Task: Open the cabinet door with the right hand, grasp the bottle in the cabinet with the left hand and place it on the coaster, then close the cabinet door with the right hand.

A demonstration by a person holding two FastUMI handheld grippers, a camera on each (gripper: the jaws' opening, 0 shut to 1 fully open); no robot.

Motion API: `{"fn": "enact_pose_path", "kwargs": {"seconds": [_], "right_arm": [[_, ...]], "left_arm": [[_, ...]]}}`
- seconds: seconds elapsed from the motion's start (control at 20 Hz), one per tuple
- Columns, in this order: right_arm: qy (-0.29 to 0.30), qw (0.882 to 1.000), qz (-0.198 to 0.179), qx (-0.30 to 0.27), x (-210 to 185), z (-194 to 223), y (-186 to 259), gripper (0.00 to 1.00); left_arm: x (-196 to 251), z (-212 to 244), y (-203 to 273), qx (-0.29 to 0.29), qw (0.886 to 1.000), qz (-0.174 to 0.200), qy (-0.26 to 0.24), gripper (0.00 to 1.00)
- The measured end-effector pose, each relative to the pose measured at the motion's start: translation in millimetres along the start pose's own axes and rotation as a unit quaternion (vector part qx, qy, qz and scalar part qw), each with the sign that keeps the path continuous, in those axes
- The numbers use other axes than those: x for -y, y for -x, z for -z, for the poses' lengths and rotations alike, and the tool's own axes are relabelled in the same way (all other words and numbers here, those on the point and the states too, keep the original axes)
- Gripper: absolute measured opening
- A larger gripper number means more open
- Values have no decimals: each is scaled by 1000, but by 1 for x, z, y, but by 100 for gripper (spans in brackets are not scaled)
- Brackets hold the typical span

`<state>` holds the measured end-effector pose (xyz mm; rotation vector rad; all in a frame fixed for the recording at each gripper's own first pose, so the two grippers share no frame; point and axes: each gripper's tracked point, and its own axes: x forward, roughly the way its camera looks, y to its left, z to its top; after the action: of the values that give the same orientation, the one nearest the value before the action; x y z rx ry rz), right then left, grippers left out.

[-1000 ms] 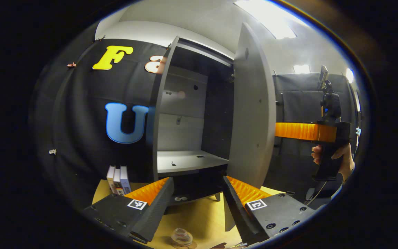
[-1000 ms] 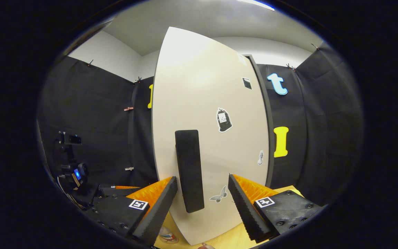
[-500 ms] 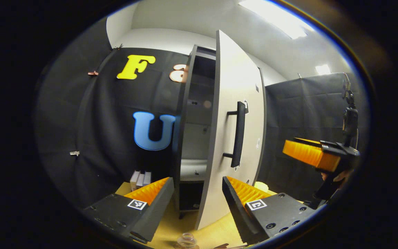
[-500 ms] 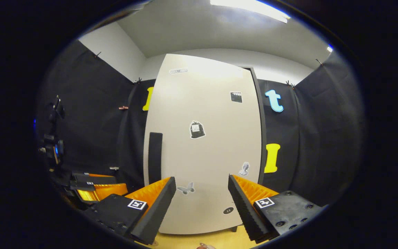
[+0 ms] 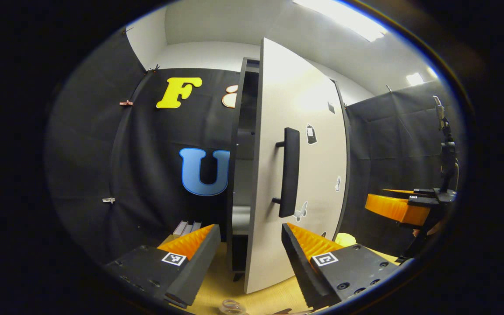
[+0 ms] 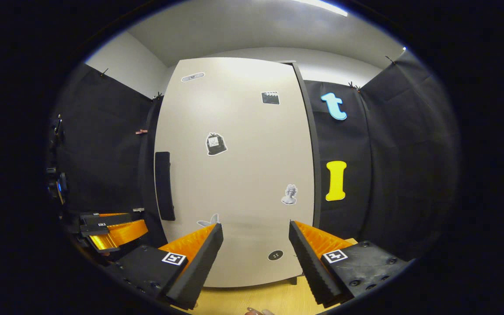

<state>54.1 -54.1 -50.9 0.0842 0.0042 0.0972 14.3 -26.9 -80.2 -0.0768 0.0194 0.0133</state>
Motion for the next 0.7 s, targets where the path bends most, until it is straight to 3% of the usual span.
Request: {"fn": "enact_pose_path", "kwargs": {"seconds": [0.3, 0.7], "right_arm": [[26, 999, 25, -1, 4, 1, -1, 98], [-6, 999, 48, -1, 11, -1, 4, 98]], "left_arm": [[8, 3, -5, -3, 1000, 4, 0, 89], [24, 1, -8, -5, 1000, 25, -10, 89]]}}
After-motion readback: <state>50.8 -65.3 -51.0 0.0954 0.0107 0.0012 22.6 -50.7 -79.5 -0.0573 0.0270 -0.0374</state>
